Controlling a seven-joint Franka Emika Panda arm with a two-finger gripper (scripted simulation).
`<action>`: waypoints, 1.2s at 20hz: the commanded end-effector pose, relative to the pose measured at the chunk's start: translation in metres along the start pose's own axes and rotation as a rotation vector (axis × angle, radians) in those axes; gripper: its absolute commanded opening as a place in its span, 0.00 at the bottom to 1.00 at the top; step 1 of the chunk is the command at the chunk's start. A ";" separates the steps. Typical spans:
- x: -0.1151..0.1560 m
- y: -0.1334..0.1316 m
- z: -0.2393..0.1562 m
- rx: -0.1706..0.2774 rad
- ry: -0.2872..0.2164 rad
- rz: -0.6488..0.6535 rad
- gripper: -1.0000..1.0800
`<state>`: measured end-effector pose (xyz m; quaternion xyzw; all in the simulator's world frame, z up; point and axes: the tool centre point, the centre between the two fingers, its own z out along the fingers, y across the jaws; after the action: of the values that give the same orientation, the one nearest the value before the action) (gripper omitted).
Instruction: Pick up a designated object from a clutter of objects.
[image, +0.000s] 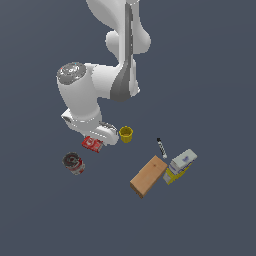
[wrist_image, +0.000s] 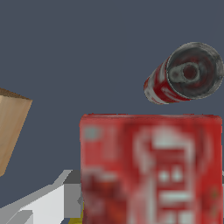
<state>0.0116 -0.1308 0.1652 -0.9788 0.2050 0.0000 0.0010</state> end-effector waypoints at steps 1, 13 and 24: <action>-0.008 0.008 -0.023 0.000 0.000 0.000 0.00; -0.046 0.047 -0.143 -0.001 0.000 0.001 0.00; -0.070 0.074 -0.228 -0.002 0.000 0.001 0.00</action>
<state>-0.0785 -0.1692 0.3842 -0.9787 0.2054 -0.0007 0.0002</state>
